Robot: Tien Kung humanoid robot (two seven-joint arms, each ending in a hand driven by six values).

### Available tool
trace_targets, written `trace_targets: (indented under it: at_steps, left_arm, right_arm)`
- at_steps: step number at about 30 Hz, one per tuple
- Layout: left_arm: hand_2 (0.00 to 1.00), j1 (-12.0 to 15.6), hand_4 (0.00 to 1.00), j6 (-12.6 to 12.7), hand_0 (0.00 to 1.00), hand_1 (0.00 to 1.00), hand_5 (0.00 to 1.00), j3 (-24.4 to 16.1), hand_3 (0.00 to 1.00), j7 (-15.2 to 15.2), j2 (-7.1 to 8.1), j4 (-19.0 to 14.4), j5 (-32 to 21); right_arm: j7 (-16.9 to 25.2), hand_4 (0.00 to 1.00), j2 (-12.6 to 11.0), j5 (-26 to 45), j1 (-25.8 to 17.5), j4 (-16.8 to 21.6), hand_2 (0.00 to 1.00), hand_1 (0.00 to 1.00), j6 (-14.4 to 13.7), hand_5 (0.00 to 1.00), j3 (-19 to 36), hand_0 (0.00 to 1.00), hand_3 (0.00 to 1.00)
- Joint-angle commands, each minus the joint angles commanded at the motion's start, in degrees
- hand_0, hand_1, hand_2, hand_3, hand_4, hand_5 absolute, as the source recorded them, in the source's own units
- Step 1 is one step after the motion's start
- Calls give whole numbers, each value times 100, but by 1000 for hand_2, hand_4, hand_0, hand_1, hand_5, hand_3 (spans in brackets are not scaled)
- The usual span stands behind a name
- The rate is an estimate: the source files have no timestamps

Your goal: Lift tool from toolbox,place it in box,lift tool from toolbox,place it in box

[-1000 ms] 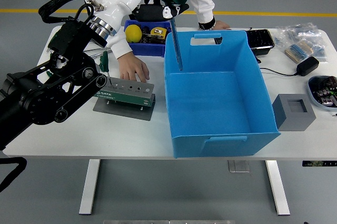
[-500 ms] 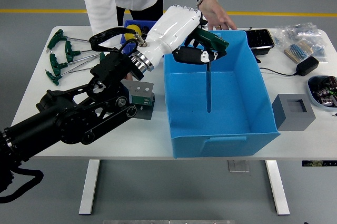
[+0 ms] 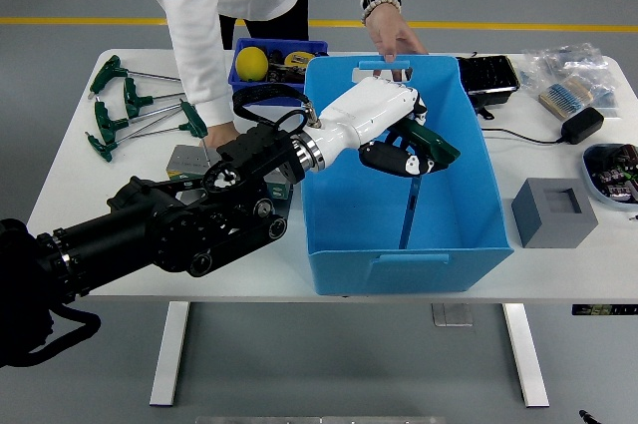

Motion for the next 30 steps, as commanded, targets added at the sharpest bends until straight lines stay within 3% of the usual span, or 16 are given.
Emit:
trace_targets:
  at_steps: [4, 5, 8, 10, 11, 14, 22, 28, 29, 30]
  left_arm:
    - [436, -94, 875, -212, 291, 313, 536, 69, 483, -22, 0, 272, -34]
    - [543, -120, 924, -296, 391, 439, 534, 64, 530, -2, 0, 311, -15]
    - [543, -211, 924, -497, 391, 439, 534, 44, 530, 15, 0, 452, 49]
    - [543, -267, 924, -551, 391, 439, 534, 33, 530, -3, 0, 588, 38]
    - [619, -293, 992, -562, 455, 508, 543, 27, 551, -19, 0, 656, 32]
    - [619, -347, 992, -532, 455, 508, 543, 15, 551, -78, 0, 755, 8]
    - [632, -376, 986, -527, 471, 525, 532, -226, 556, -35, 0, 525, 213]
    - [622, -161, 979, -868, 471, 528, 546, -754, 559, 278, 10, 62, 779]
    - [552, -101, 973, -934, 418, 439, 589, -891, 549, 323, 45, -27, 907]
    - [552, -52, 973, -983, 418, 439, 589, -1002, 549, 362, 70, -90, 1005]
  right_arm:
    - [-16, 833, -7, -68, 24, 5, 715, 637, -2, 739, 29, 671, 575]
    - [-15, 833, -7, -76, 25, 5, 713, 637, -5, 739, 38, 671, 575]
    - [-9, 833, -12, -83, 31, 7, 713, 637, -11, 739, 46, 671, 575]
    - [-11, 833, -15, -100, 47, 9, 713, 637, -13, 739, 54, 671, 575]
    - [-14, 833, -15, -113, 59, 11, 712, 638, -15, 739, 59, 670, 575]
    - [-16, 833, -23, -134, 85, 15, 712, 638, -17, 739, 64, 670, 575]
    - [34, 833, -43, -7, 90, 9, 711, 634, -37, 738, 5, 671, 574]
    - [79, 833, -35, 132, 36, -4, 710, 634, -43, 739, -58, 668, 573]
    - [80, 831, -34, 136, 29, -7, 708, 630, -43, 739, -59, 670, 573]
    - [82, 831, -34, 140, 23, -8, 708, 630, -44, 739, -61, 670, 573]
